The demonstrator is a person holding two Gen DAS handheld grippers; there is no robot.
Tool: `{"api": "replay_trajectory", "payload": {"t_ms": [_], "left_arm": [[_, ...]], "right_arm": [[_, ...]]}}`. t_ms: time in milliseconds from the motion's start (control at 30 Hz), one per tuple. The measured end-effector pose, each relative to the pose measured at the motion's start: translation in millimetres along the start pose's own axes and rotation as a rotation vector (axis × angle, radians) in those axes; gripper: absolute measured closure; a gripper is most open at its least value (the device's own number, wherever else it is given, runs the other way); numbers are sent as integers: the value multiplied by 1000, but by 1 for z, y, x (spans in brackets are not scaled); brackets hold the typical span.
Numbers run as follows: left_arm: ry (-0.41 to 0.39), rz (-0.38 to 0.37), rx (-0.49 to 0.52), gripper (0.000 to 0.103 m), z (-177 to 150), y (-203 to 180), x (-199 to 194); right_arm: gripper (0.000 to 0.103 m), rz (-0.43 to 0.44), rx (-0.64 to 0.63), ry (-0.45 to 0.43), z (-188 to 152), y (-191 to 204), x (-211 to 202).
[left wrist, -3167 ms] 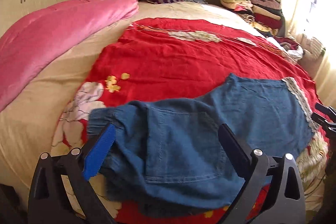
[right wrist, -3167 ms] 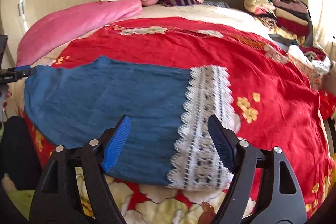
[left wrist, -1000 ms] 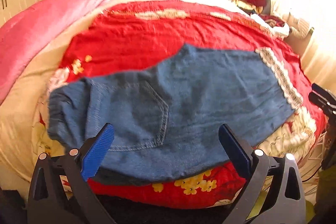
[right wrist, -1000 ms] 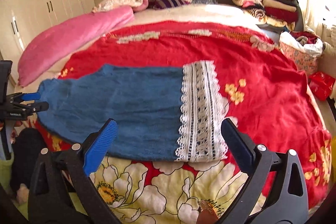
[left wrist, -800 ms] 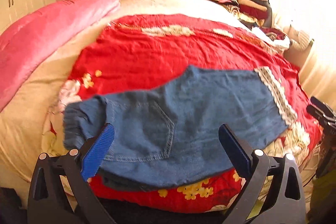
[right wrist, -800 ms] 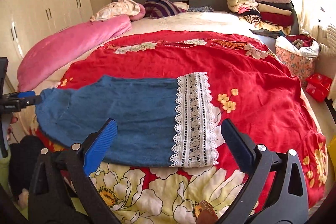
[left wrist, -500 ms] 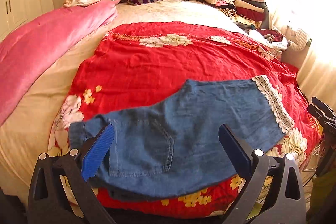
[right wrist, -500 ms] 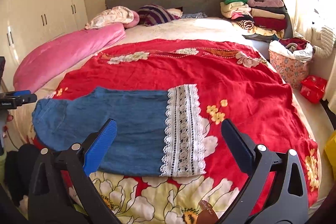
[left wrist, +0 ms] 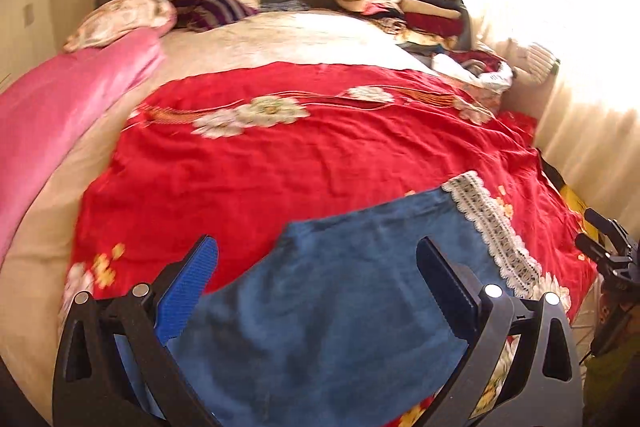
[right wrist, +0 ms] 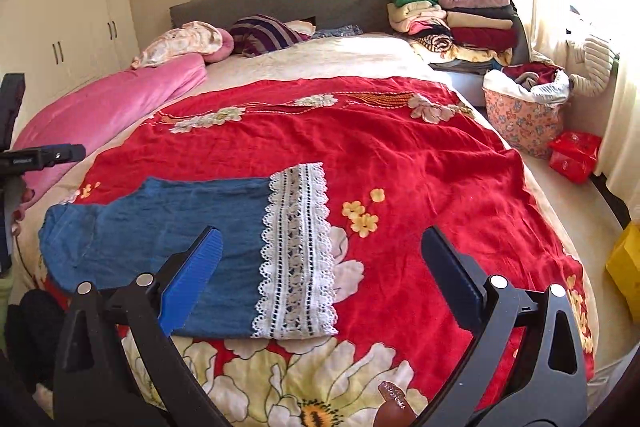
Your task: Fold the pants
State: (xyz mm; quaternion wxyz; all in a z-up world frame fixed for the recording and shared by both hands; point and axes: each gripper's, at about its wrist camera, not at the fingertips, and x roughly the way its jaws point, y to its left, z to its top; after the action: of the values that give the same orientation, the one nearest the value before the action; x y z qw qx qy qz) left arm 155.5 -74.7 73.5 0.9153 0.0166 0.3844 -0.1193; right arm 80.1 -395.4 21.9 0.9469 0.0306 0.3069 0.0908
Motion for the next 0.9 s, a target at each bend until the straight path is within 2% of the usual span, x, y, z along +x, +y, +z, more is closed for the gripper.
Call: {"api": "replay_trajectory", "payload": {"t_ms": [233, 433, 533, 733, 900], "left_arm": [[42, -76, 128, 4, 21, -42, 53], [90, -121, 250, 4, 26, -75, 95], [129, -169, 286, 4, 26, -86, 117], [213, -245, 250, 4, 26, -91, 159], [224, -297, 242, 5, 28, -97, 179]], "right_arm": [[9, 4, 23, 47, -9, -11, 17], [9, 34, 30, 88, -15, -9, 34], [9, 53, 34, 121, -21, -5, 45], [9, 72, 70, 180, -32, -3, 62], [9, 84, 100, 217, -36, -4, 75]]}}
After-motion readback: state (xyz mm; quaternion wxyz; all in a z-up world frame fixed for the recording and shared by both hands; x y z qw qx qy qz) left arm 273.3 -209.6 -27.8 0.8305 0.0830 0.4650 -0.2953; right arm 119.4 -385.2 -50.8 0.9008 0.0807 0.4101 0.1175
